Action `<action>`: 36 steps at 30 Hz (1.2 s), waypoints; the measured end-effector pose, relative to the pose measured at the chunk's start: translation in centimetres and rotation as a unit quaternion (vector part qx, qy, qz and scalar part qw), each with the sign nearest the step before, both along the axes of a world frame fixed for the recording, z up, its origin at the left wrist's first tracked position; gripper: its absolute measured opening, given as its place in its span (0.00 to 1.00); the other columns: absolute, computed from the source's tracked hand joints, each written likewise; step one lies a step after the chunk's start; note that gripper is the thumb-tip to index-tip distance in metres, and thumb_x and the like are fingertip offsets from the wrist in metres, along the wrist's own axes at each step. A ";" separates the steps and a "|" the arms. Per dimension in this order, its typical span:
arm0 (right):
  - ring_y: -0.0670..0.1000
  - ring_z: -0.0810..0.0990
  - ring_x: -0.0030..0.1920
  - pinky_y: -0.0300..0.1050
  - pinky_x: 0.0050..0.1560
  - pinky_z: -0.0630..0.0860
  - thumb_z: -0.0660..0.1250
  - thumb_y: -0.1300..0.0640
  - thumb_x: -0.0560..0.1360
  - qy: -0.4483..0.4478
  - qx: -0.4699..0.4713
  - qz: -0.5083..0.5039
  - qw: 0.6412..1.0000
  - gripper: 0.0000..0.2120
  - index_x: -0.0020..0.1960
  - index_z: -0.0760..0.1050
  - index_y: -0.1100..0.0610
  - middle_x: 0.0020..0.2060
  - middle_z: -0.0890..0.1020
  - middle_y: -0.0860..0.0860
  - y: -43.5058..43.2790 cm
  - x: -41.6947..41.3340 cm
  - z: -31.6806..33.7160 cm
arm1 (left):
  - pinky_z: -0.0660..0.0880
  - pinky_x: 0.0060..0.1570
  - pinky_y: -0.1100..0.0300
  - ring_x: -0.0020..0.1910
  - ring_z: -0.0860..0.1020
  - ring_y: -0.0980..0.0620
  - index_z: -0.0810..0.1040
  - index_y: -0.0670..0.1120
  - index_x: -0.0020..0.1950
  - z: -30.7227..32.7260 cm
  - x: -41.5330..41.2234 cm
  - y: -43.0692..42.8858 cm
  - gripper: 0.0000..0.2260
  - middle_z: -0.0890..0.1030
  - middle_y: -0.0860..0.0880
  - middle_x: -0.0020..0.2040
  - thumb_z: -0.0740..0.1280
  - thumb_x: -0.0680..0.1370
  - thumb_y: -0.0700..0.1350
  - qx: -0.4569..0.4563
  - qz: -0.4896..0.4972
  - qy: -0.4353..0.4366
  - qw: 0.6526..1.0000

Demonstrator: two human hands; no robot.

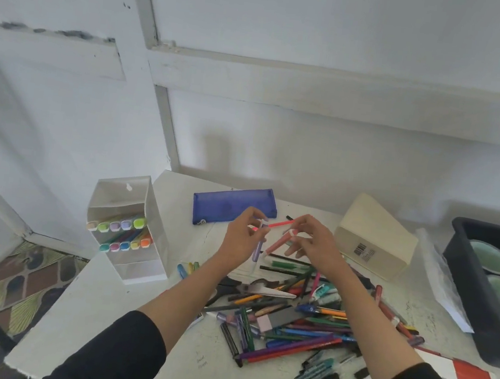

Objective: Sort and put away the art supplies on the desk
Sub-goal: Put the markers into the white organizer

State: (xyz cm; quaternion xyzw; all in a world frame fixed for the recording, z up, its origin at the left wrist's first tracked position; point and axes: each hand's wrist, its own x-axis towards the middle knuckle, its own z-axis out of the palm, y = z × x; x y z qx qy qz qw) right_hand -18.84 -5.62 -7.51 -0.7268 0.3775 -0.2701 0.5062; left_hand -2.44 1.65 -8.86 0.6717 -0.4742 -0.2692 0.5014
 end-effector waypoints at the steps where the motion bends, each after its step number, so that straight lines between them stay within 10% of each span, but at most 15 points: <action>1: 0.56 0.84 0.34 0.42 0.33 0.78 0.61 0.69 0.77 -0.023 0.020 -0.007 1.000 0.08 0.47 0.69 0.57 0.48 0.80 0.57 0.3 0.2 0.2 | 0.78 0.40 0.63 0.39 0.82 0.46 0.73 0.46 0.51 0.2 0.1 0.3 0.06 0.79 0.48 0.44 0.68 0.77 0.39 -0.012 0.005 -0.005 1.000; 17: 0.58 0.83 0.40 0.48 0.43 0.81 0.59 0.67 0.79 -0.228 0.191 0.099 0.949 0.06 0.53 0.72 0.60 0.44 0.82 0.57 8.0 6.1 3.7 | 0.77 0.39 0.67 0.42 0.80 0.55 0.77 0.46 0.41 3.5 5.4 13.7 0.10 0.82 0.47 0.41 0.76 0.68 0.36 -0.062 0.075 -0.035 0.995; 30: 0.45 0.79 0.45 0.26 0.48 0.73 0.69 0.63 0.73 -0.022 -0.139 0.251 0.958 0.07 0.51 0.80 0.56 0.54 0.79 0.50 17.3 15.2 2.9 | 0.76 0.48 0.70 0.45 0.79 0.60 0.73 0.56 0.43 2.7 10.4 23.9 0.17 0.80 0.58 0.44 0.73 0.71 0.35 -0.113 0.219 -0.095 0.965; 36: 0.40 0.77 0.45 0.26 0.48 0.72 0.70 0.64 0.73 -0.048 -0.174 0.235 0.955 0.09 0.52 0.81 0.61 0.52 0.80 0.51 18.0 17.8 0.2 | 0.77 0.42 0.60 0.40 0.77 0.53 0.78 0.42 0.45 0.3 12.3 23.2 0.08 0.81 0.51 0.43 0.75 0.70 0.36 -0.065 0.191 -0.239 0.950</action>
